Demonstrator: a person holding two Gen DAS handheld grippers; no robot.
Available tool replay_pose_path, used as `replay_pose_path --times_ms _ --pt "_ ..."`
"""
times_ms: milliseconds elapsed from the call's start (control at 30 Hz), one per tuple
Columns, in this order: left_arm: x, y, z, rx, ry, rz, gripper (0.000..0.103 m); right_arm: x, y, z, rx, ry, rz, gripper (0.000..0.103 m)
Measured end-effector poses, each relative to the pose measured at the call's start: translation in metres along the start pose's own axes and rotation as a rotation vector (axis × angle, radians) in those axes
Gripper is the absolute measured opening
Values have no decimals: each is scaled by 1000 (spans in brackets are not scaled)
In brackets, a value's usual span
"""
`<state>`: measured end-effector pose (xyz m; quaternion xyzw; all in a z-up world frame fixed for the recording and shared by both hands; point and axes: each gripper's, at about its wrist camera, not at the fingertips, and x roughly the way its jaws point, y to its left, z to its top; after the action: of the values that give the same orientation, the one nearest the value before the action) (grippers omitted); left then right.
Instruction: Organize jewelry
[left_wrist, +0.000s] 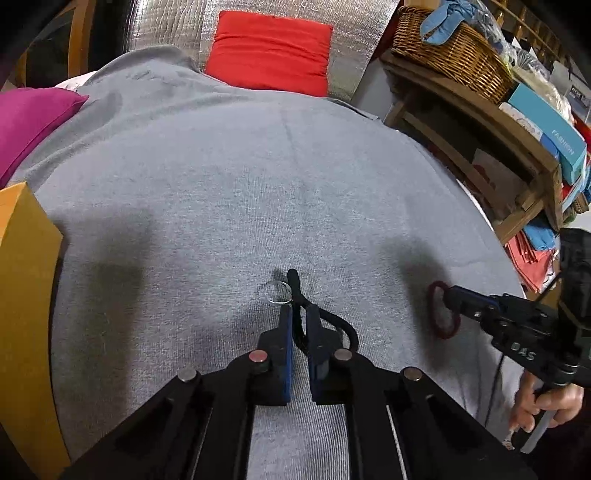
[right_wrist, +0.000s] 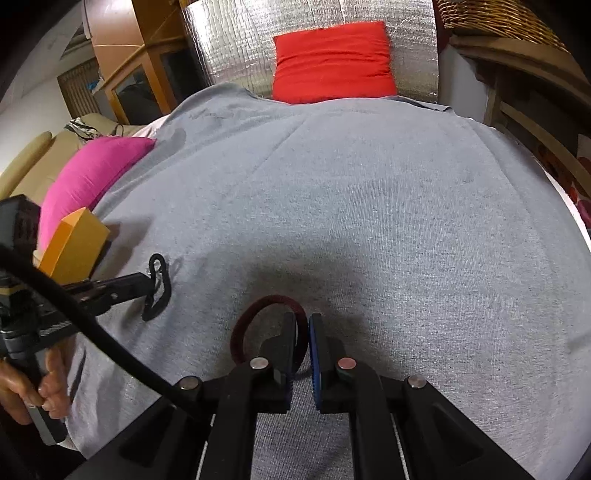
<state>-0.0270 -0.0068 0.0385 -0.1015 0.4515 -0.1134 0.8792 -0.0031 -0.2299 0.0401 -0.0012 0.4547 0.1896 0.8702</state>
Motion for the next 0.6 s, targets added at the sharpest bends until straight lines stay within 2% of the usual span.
replay_pose_path --times_ms 133,300,367,433,467,533,600 --pt "7 2 0 -3 31 14 7 9 3 -3 -12 28 -28 8" --pt "9 6 2 -56 49 -10 9 11 2 -2 -1 30 -27 8" --pt "11 4 3 -62 52 -6 16 12 2 -2 -8 29 -26 9" --pt "13 4 3 -71 53 -3 28 11 3 -3 -13 26 -24 9" --pt "13 3 4 -80 48 -7 29 11 2 -3 -14 24 -22 9" --pt "14 1 6 -90 39 -3 43 11 2 -4 -16 22 -19 9" --pt "18 1 7 -106 23 6 47 10 1 -5 -16 21 -18 9"
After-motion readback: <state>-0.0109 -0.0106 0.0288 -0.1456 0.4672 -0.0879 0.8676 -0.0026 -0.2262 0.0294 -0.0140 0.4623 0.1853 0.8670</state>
